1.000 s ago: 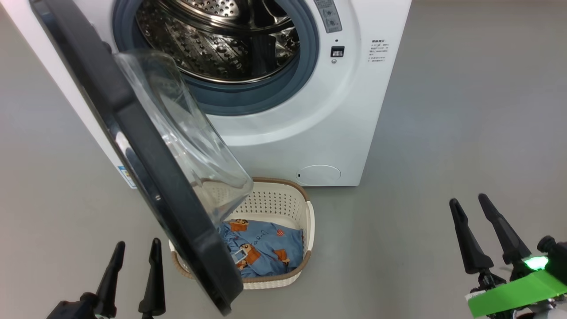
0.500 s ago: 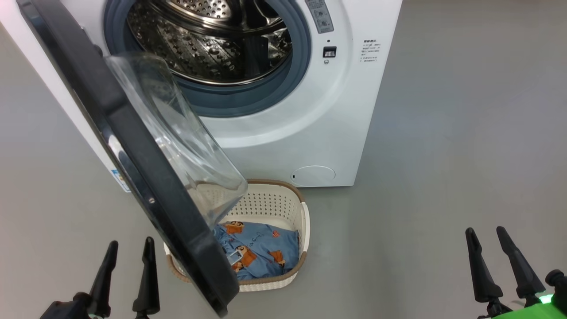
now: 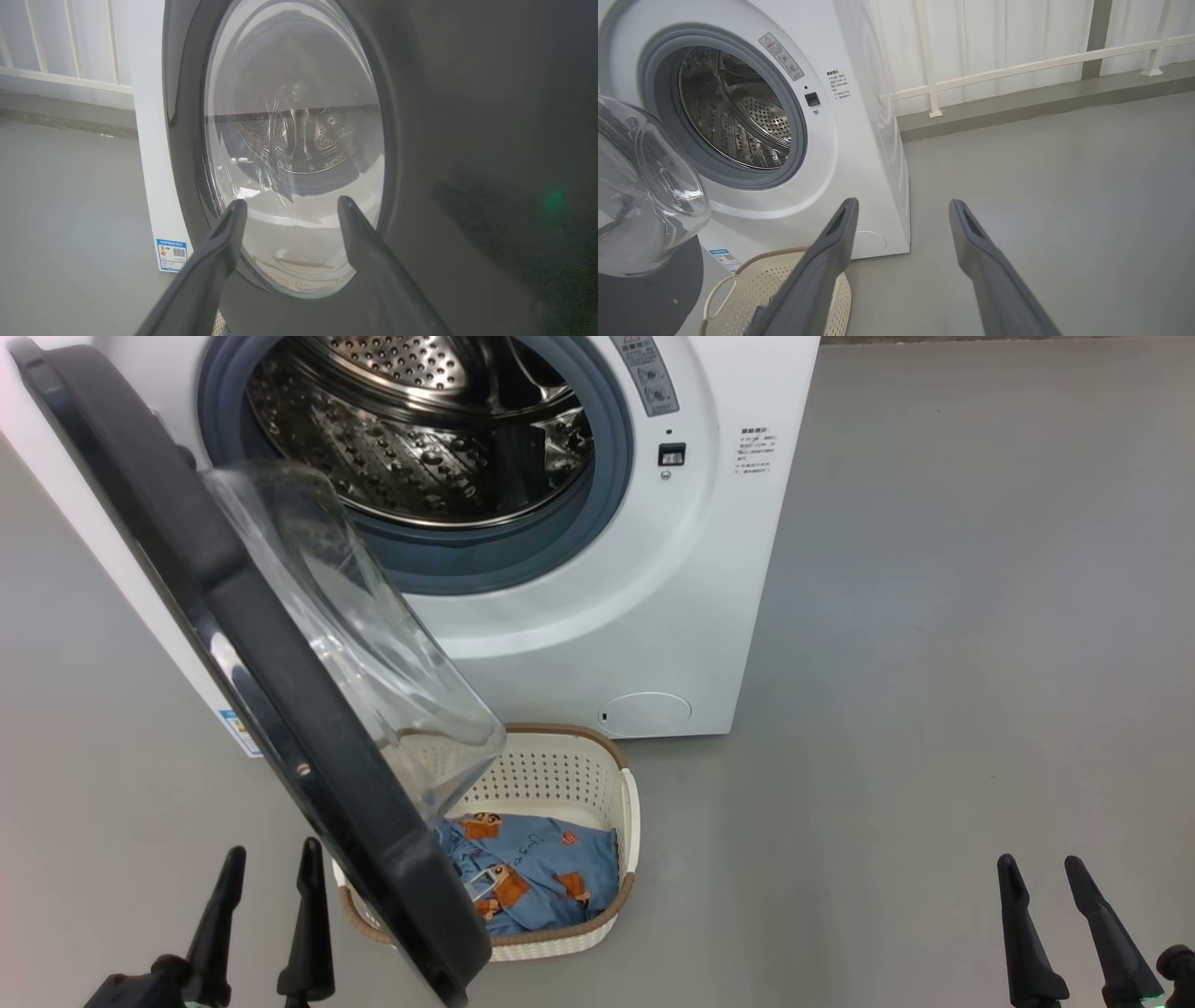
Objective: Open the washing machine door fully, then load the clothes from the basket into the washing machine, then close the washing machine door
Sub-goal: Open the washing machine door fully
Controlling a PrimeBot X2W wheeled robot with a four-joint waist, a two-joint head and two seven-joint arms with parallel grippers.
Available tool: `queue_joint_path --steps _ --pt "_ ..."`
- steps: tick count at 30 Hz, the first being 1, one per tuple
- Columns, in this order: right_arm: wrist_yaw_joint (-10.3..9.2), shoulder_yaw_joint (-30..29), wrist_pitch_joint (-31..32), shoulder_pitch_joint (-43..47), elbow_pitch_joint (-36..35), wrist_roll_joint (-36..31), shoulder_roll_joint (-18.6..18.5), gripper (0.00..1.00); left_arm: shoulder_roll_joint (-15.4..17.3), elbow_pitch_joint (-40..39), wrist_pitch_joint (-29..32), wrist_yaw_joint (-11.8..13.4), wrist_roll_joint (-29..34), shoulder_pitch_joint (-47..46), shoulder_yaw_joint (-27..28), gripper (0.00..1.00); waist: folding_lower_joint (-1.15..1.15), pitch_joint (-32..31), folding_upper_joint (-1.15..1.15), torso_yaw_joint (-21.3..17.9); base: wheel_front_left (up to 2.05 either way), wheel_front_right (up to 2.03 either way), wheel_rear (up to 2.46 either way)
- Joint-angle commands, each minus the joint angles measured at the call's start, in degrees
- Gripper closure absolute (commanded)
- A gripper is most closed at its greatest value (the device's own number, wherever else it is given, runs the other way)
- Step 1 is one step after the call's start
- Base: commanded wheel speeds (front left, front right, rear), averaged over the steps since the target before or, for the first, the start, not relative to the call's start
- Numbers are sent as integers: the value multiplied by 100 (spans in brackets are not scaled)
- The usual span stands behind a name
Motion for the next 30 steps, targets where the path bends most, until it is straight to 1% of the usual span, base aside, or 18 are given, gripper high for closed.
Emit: queue_joint_path --steps 1,14,30 --pt "9 83 -69 -16 -111 -71 -75 0 41 -138 -37 -14 62 -61 205 0 0 -8 0 -7 0 0 0" --pt "9 57 -69 27 -71 -176 -100 0 70 -112 -37 -14 83 15 183 0 0 -109 0 45 0 0 0" --pt "9 130 -69 48 2 -156 -262 0 101 -97 -37 -14 95 234 146 0 0 -251 0 156 0 0 0"
